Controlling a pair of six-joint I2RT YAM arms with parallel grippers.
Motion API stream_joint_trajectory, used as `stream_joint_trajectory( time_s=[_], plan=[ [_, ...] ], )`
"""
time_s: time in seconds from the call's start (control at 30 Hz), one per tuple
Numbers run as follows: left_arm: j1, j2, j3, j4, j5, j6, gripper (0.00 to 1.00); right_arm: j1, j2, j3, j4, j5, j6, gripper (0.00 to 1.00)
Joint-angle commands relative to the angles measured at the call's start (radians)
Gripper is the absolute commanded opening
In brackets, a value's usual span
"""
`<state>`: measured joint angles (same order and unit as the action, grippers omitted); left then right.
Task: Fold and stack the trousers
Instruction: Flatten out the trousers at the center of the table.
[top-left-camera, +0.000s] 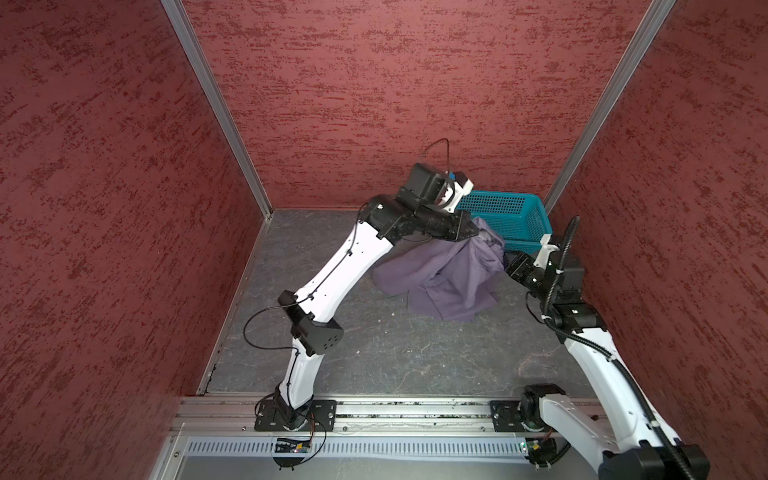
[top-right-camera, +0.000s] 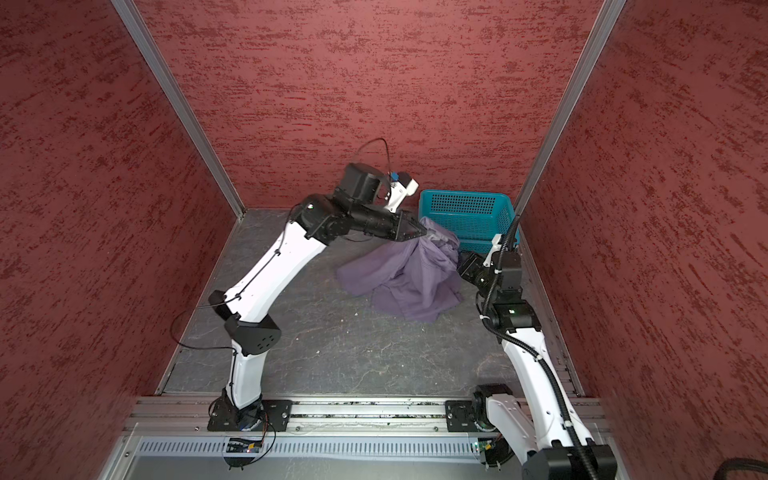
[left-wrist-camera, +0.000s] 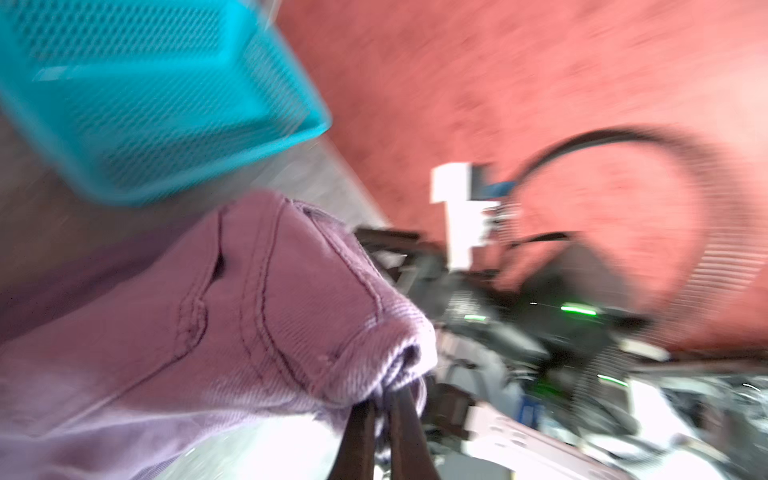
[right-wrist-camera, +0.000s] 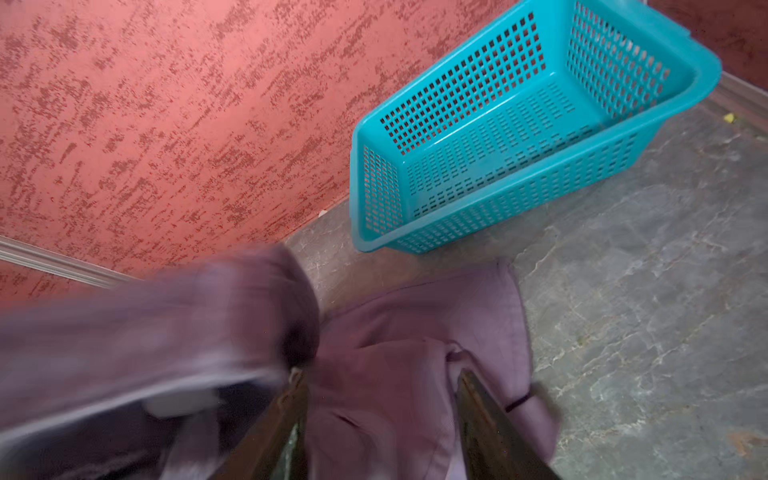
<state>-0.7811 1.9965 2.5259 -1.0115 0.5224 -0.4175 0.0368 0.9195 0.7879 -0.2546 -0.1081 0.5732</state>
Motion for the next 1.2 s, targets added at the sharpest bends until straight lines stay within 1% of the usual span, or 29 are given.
stream_joint_trajectory(
  time_s=[0.0,0.07,0.13,0.23,0.33,0.4,0.53,0.6,0.67,0.73,0.77,0.8,0.87,0.9,0.93,0.97,1.0,1.03,1.1,1.17],
  plan=[
    [0.091,-0.150,-0.035,0.184,0.197,-0.111,0.00,-0.006,-0.014,0.014,-0.032,0.064,-0.030,0.56],
    [0.183,-0.264,-0.170,0.325,0.243,-0.194,0.00,-0.006,-0.024,0.012,-0.029,0.074,-0.030,0.56],
    [0.302,-0.372,-0.325,0.466,0.285,-0.283,0.00,-0.006,-0.037,0.006,-0.016,0.080,-0.029,0.58],
    [0.497,-0.515,-0.600,0.660,0.343,-0.408,0.00,-0.007,-0.052,-0.005,0.014,0.067,-0.029,0.59],
    [0.658,-0.625,-0.867,0.716,0.348,-0.438,0.00,-0.006,-0.042,-0.008,0.035,0.032,-0.030,0.59],
    [0.733,-0.673,-1.038,0.736,0.330,-0.444,0.00,-0.007,-0.023,-0.009,0.046,-0.002,-0.028,0.59],
    [0.883,-0.702,-1.365,0.814,0.339,-0.494,0.00,-0.005,0.021,-0.010,0.071,-0.063,-0.014,0.59],
    [0.955,-0.707,-1.479,0.831,0.338,-0.511,0.00,-0.004,0.038,-0.012,0.078,-0.084,-0.012,0.59],
    [1.016,-0.714,-1.553,0.835,0.341,-0.509,0.02,-0.002,0.055,-0.011,0.078,-0.096,-0.016,0.59],
    [1.053,-0.721,-1.585,0.803,0.334,-0.489,0.05,0.011,0.074,-0.011,0.067,-0.098,-0.028,0.59],
    [1.064,-0.725,-1.583,0.760,0.317,-0.463,0.10,0.021,0.089,-0.009,0.057,-0.091,-0.039,0.59],
    [1.070,-0.728,-1.574,0.702,0.286,-0.432,0.23,0.038,0.104,-0.009,0.046,-0.078,-0.051,0.59],
    [1.070,-0.735,-1.550,0.607,0.214,-0.377,0.54,0.079,0.137,-0.005,0.027,-0.041,-0.075,0.60],
    [1.067,-0.742,-1.539,0.567,0.177,-0.358,0.64,0.106,0.157,-0.004,0.019,-0.019,-0.089,0.60],
    [1.065,-0.749,-1.531,0.537,0.142,-0.345,0.71,0.133,0.178,-0.001,0.012,0.004,-0.102,0.61],
    [1.056,-0.759,-1.523,0.509,0.109,-0.330,0.75,0.163,0.205,0.003,0.006,0.032,-0.115,0.61],
    [1.042,-0.767,-1.509,0.473,0.064,-0.311,0.84,0.193,0.236,0.012,0.001,0.057,-0.129,0.61],
    [1.021,-0.773,-1.493,0.439,0.019,-0.289,0.86,0.220,0.266,0.019,0.000,0.076,-0.140,0.61],
    [0.953,-0.778,-1.454,0.357,-0.096,-0.233,0.87,0.277,0.340,0.037,0.003,0.107,-0.161,0.61],
    [0.893,-0.768,-1.435,0.307,-0.167,-0.201,0.87,0.317,0.410,0.058,0.013,0.114,-0.171,0.61]
  ],
)
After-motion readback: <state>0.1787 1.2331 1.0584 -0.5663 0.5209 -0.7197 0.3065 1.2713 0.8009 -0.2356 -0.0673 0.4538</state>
